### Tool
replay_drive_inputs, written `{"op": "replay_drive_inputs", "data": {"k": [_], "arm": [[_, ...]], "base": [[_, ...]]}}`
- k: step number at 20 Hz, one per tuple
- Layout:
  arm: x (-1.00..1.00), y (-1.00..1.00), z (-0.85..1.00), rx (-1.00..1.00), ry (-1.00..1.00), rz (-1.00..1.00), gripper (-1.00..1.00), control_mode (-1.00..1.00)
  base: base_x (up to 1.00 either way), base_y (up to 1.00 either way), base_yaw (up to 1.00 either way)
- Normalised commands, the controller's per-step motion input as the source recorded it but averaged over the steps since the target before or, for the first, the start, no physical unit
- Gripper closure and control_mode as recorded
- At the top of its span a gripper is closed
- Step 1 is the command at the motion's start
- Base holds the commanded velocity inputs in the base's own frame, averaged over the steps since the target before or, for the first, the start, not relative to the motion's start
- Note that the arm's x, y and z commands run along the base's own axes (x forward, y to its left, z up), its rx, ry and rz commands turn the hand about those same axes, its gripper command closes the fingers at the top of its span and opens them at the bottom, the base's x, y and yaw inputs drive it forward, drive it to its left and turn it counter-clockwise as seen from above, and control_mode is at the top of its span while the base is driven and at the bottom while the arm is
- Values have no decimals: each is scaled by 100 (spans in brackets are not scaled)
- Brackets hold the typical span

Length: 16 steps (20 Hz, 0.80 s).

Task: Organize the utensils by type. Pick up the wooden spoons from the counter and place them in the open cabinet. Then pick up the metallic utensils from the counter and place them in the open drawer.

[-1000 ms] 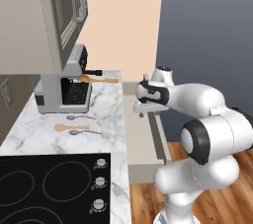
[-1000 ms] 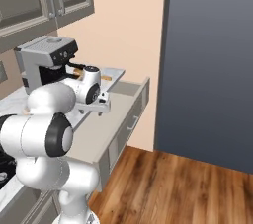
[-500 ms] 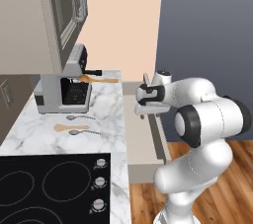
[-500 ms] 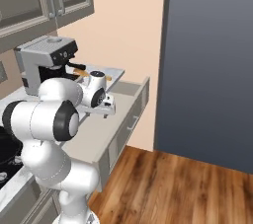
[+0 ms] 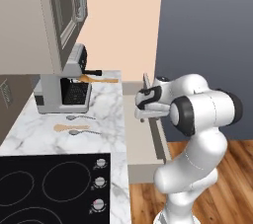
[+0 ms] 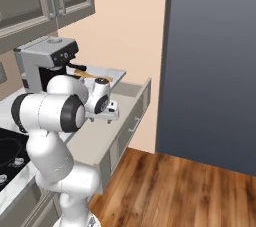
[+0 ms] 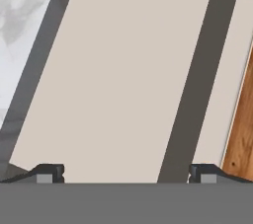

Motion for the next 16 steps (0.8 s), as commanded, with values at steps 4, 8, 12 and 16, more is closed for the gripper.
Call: {"op": "replay_drive_inputs", "data": {"k": [4,8,12,16], "arm": [[7,-6,-26,0,-1,-1,-100,-100],[11,-3,-34,0,0,-1,-100,-100],[12,-4,-35,0,-1,-2,-100,-100],[13,-4,-31,0,0,-1,-100,-100]], "base": [[0,0,0],[0,0,0],[0,0,0],[0,0,0]]}}
